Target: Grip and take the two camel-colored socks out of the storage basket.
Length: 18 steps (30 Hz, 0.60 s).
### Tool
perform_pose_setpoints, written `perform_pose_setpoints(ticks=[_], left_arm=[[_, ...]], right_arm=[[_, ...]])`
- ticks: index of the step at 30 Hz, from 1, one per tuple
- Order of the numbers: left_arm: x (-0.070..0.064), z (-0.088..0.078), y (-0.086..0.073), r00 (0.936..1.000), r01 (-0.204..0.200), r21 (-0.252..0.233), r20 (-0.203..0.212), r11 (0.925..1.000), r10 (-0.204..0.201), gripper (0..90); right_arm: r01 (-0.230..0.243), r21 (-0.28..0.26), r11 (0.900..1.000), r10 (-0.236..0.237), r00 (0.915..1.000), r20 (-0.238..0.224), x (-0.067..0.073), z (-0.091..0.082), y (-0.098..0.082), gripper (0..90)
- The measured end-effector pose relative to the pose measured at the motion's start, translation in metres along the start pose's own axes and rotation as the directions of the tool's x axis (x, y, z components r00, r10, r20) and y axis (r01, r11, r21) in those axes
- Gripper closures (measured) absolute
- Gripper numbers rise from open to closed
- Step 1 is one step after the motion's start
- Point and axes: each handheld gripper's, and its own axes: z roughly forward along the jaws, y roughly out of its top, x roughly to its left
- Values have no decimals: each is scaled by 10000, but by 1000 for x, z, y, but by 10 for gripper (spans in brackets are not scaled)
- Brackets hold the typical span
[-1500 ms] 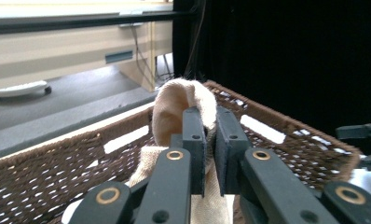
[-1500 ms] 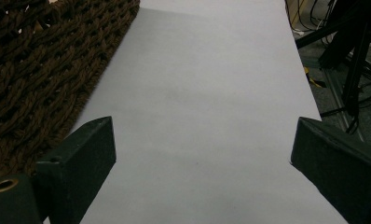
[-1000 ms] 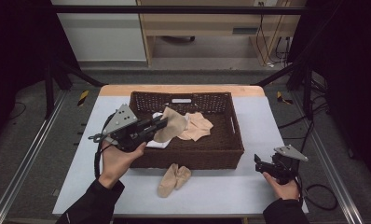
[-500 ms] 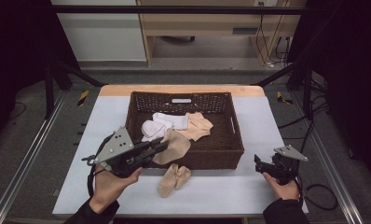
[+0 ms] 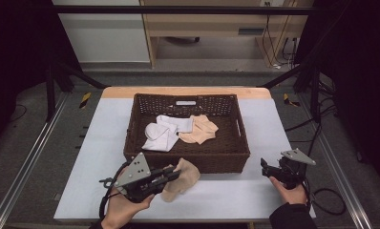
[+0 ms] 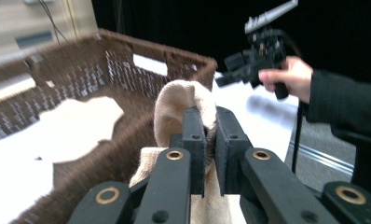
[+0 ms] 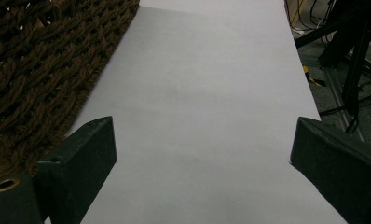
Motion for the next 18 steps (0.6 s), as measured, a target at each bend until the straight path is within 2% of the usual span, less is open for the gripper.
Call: perform_pose_setpoints(ticks=[4,9,13,18], left_arm=[[0,12,-18,9996,251,487,146,9985,-258,832],[5,23,-37,9982,568,1040,124,9930,-584,831],[9,30,-51,9970,754,1526,31,9854,-768,830],[14,39,-68,9961,871,2208,-64,9714,-878,816]], right_arm=[[-4,15,10000,4,10000,-4,0,0,0,71],[71,35,10000,-71,10000,21,0,0,0,71],[27,51,10000,-27,10000,-4,1,0,0,71],[44,76,10000,-44,10000,-5,1,0,-1,72]])
